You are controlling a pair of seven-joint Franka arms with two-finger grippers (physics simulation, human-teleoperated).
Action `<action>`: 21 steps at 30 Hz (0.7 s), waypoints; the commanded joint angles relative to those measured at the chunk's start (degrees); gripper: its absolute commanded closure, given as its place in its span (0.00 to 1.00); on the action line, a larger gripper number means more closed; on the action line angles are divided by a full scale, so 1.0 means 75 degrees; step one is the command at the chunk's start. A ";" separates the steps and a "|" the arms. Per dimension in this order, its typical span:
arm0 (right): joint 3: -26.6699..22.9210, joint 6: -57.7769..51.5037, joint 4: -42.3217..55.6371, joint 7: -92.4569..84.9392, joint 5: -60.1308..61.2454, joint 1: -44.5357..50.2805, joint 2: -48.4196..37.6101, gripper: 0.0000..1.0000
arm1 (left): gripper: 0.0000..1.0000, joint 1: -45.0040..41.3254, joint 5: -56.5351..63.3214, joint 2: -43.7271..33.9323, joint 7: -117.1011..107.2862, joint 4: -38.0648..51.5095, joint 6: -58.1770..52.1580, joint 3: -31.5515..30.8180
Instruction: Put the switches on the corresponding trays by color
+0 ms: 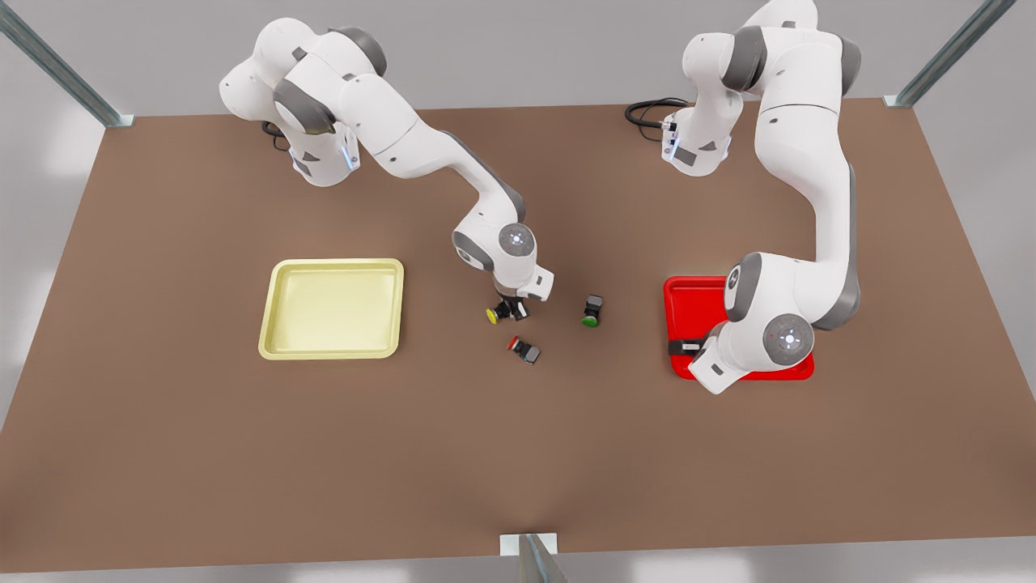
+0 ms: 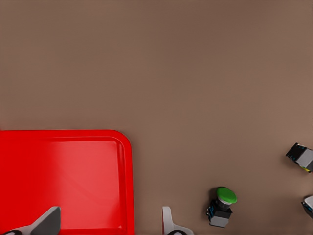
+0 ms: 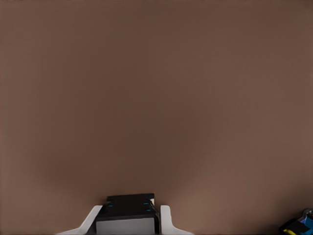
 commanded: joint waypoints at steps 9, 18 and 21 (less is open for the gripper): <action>0.0000 -0.0047 -0.0129 0.0025 0.0009 -0.0029 -0.0212 0.51 | 0.00 0.0000 0.0001 -0.0071 -0.0023 0.0000 -0.0059 0.0000; 0.0012 -0.0035 -0.2261 -0.0092 0.0009 -0.1060 -0.2216 0.51 | 0.00 -0.0867 -0.0327 0.0093 -0.4838 0.0035 0.0878 -0.0609; 0.0023 -0.0023 -0.3035 -0.0139 0.0009 -0.1751 -0.2919 0.51 | 0.00 -0.1465 -0.0327 0.0749 -0.6960 0.0562 0.1418 -0.0609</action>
